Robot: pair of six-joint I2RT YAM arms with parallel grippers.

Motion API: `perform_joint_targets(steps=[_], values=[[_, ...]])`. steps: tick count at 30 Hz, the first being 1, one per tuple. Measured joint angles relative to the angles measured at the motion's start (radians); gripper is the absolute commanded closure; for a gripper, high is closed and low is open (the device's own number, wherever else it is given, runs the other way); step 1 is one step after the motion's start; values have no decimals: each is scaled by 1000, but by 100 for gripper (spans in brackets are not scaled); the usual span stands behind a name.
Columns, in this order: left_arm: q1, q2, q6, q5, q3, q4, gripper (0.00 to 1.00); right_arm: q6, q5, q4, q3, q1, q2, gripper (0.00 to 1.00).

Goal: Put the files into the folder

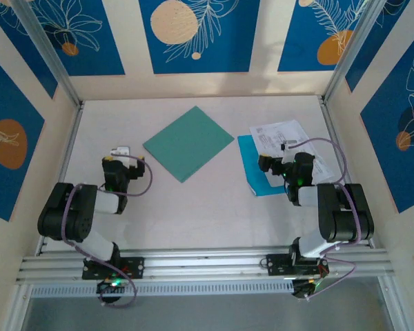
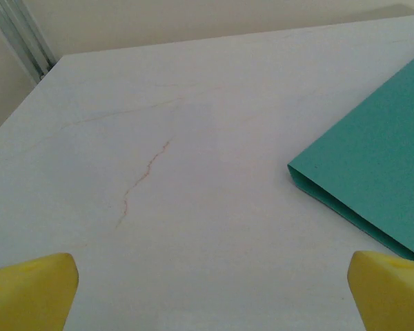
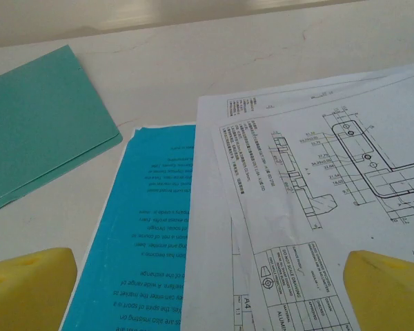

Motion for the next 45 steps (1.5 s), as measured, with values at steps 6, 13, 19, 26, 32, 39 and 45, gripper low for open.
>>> perform_joint_targets(steps=[6, 13, 19, 26, 32, 39, 45], values=[[0, 0, 0, 0, 0, 0, 0, 0, 0, 0, 0, 0, 0, 1], [0, 0, 0, 0, 0, 0, 0, 0, 0, 0, 0, 0, 0, 1], [0, 0, 0, 0, 0, 0, 0, 0, 0, 0, 0, 0, 0, 1], [0, 0, 0, 0, 0, 0, 0, 0, 0, 0, 0, 0, 0, 1], [0, 0, 0, 0, 0, 0, 0, 5, 42, -9, 0, 2, -4, 1], [-6, -147, 5, 18, -26, -77, 0, 9, 134, -156, 24, 48, -125, 1], [-27, -552, -74, -35, 0, -309, 0, 122, 191, -528, 217, 92, -370, 1]])
